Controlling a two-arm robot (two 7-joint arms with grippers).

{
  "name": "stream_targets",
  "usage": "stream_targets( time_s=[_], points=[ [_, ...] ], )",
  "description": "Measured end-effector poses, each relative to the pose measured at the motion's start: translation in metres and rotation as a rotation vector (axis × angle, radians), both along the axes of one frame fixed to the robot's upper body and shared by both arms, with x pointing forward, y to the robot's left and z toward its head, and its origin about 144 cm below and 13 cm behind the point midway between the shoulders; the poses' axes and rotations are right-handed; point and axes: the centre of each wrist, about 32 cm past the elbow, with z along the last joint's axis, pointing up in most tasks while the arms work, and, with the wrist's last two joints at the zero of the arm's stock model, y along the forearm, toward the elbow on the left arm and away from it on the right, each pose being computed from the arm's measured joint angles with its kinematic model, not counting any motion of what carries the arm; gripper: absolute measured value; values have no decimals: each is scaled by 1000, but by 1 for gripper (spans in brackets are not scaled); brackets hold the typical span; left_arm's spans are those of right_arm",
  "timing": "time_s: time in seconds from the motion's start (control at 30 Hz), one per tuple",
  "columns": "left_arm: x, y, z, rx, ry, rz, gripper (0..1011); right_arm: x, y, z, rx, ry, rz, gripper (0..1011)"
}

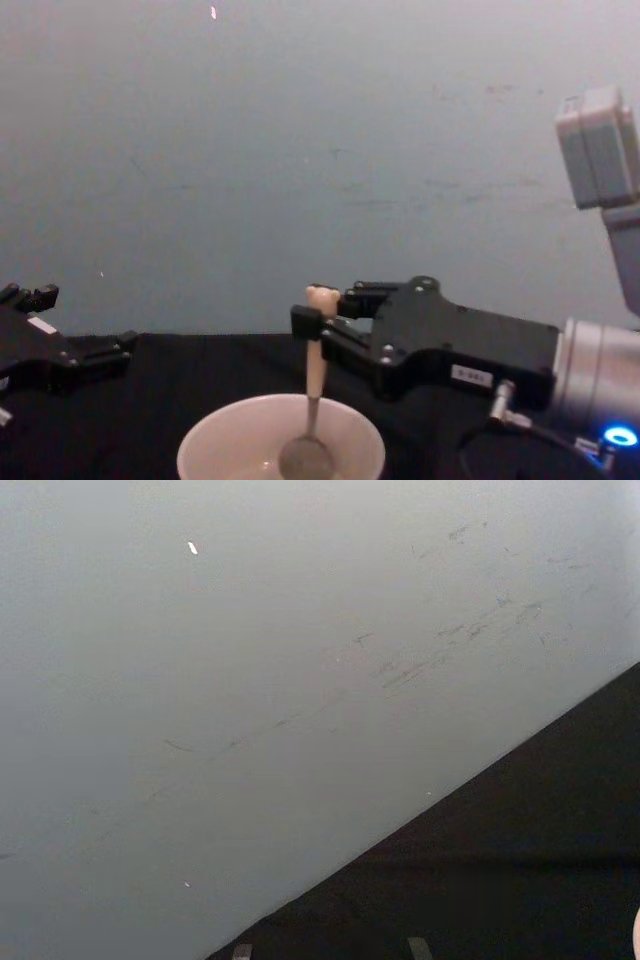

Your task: Pick up the stirring spoon with one hand, stir inside the cup, then place it back in its original position.

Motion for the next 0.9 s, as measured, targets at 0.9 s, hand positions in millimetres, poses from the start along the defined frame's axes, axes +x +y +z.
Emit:
stream_targets(
  time_s=[0.9],
  points=[
    [0, 0, 0, 0, 0, 0, 1001, -17, 9, -2, 7, 33, 76, 214]
  ],
)
